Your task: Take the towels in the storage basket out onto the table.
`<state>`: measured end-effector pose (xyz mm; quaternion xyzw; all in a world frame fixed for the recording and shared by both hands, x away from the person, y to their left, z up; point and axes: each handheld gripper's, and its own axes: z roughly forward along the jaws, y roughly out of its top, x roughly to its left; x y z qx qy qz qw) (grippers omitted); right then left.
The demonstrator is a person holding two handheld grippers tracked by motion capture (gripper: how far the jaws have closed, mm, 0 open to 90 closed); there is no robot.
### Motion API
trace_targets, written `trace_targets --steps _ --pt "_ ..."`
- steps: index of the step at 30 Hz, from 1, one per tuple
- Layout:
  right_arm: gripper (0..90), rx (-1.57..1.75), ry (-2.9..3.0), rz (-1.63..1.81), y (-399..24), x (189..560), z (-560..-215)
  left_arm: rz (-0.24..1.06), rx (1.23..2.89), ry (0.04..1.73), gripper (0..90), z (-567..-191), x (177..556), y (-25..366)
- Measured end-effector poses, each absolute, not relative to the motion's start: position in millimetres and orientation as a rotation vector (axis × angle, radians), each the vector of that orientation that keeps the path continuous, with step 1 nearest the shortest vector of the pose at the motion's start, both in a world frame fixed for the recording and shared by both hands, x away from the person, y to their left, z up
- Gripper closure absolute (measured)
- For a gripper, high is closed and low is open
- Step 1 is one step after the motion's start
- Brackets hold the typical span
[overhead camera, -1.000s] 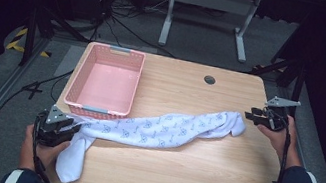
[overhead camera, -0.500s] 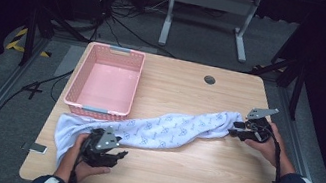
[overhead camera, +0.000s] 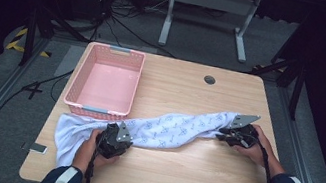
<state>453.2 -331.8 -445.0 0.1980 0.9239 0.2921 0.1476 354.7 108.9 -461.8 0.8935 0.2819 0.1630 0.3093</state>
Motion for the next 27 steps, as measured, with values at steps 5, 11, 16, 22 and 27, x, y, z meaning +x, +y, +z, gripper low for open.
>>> trace_targets --steps 5,11,16,22,27 --pt "85.8 0.551 2.608 0.918 -338 447 -423 0.462 2.317 0.714 88.5 -447 351 117" --pt "86.0 0.593 2.408 1.198 -360 431 -364 0.499 2.133 0.704 88.6 -404 339 144" --pt "86.1 0.611 2.264 1.276 -371 418 -333 0.524 2.021 0.729 88.7 -376 328 178" --pt "86.0 0.655 2.326 1.288 -376 419 -341 0.469 2.113 0.788 88.3 -393 331 200" --pt "85.9 0.533 2.452 1.264 -337 414 -349 0.422 2.150 0.784 88.0 -406 334 194"
